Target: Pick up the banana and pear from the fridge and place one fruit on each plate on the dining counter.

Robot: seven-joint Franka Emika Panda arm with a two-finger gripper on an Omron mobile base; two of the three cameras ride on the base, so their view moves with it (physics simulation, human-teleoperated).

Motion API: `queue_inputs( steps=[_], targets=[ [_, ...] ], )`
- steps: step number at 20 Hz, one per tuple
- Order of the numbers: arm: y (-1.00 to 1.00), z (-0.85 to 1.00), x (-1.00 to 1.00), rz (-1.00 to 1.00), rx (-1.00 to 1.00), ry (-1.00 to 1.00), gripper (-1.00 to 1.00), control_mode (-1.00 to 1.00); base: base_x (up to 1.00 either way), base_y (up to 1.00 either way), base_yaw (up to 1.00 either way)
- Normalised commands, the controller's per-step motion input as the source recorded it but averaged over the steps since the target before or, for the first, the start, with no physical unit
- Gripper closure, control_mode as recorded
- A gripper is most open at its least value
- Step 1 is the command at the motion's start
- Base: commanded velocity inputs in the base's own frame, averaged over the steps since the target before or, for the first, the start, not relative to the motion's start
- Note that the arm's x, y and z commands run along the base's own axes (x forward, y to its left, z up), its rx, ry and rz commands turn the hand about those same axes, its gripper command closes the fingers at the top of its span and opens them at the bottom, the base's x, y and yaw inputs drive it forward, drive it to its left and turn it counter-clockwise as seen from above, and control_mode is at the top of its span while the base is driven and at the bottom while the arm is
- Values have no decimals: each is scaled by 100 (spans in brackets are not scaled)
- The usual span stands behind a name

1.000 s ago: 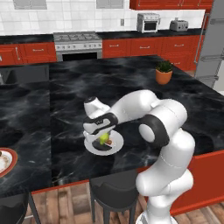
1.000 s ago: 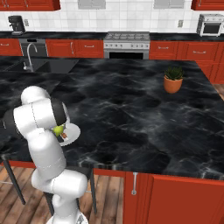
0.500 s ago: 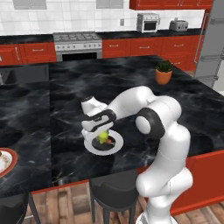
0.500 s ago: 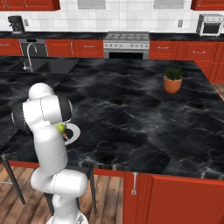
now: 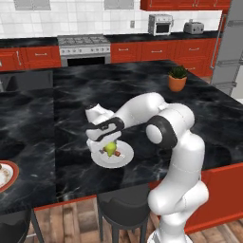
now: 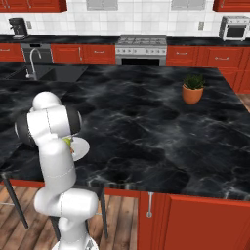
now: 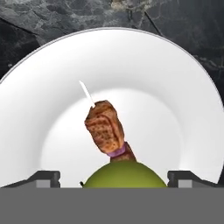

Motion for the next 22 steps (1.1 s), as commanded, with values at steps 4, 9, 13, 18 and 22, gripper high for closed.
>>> queue_inputs(
  steps=[4,9,13,18,22],
  targets=[
    [-10,5,-38,0,0,-6,-100,-100,0,0,0],
    [-28,24,-71,0,1,-18,-100,-100,0,0,0],
    [-30,33,-68,0,0,-20,-100,-100,0,0,0],
    [-35,48,-61,0,4,-19,-100,-100,0,0,0],
    [-31,57,-68,0,9,-18,-100,-100,0,0,0]
  ],
)
